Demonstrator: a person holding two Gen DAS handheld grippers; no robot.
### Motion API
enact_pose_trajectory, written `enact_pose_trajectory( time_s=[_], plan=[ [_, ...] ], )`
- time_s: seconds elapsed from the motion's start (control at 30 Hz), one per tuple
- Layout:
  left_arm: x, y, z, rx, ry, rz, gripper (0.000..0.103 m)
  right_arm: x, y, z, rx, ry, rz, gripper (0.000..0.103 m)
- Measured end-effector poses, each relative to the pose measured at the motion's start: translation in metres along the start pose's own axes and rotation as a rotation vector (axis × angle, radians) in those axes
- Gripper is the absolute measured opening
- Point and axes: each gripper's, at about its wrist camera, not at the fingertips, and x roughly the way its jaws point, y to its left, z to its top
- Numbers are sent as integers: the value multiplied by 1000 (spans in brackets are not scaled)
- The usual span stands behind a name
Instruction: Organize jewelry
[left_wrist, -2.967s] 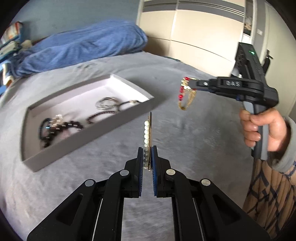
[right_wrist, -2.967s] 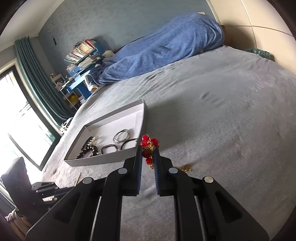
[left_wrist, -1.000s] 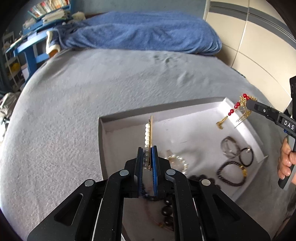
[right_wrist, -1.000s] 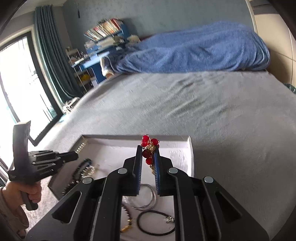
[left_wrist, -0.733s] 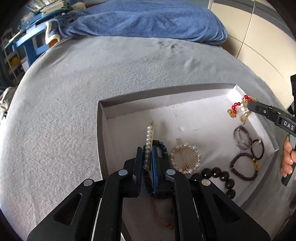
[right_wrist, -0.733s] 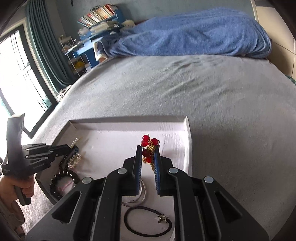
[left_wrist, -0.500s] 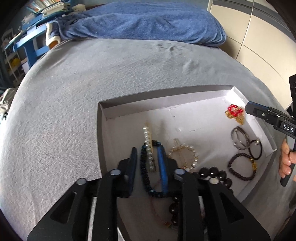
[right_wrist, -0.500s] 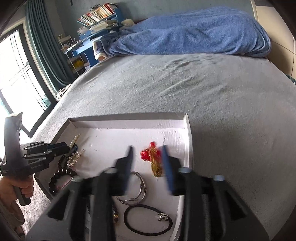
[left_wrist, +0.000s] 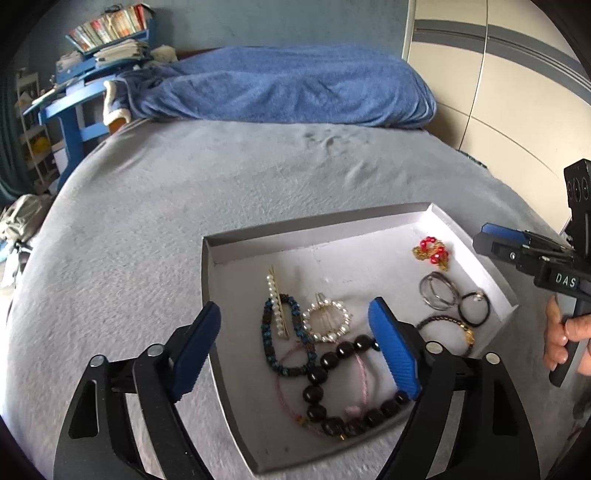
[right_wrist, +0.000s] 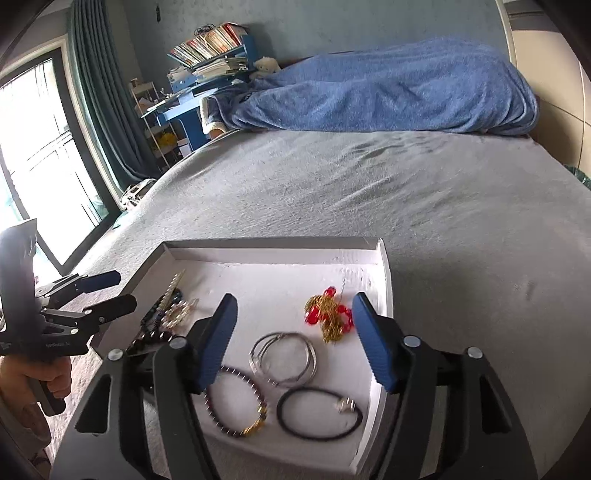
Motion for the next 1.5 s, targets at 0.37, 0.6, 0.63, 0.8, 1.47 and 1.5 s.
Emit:
enact_pose_trajectory(
  time_s=[0.37,0.6,0.63,0.8,1.47,1.5],
  plan=[
    [-43,-17,-32,-38,-104,0,94,-42,20,-34,-18,-101,-30,85],
    [-53,-22,-56,-94,-169,48,95,-46,23,-56,-11,-118,-51,92],
    [-55,-22,-59,-97,-182,58,95,-46,25,-59,-8,-118,-52,92],
    [-61,-25,-73,-116,-209,94,96,-50,28,-73,-1,-124,-63,96],
    [-82,-30,-103,-139,-265,190,98,-85,38,-109,11,-220,-158,97],
    [-83,-32,-103,-135,-267,192,98,-86,38,-109,12,-222,-163,97]
  ],
)
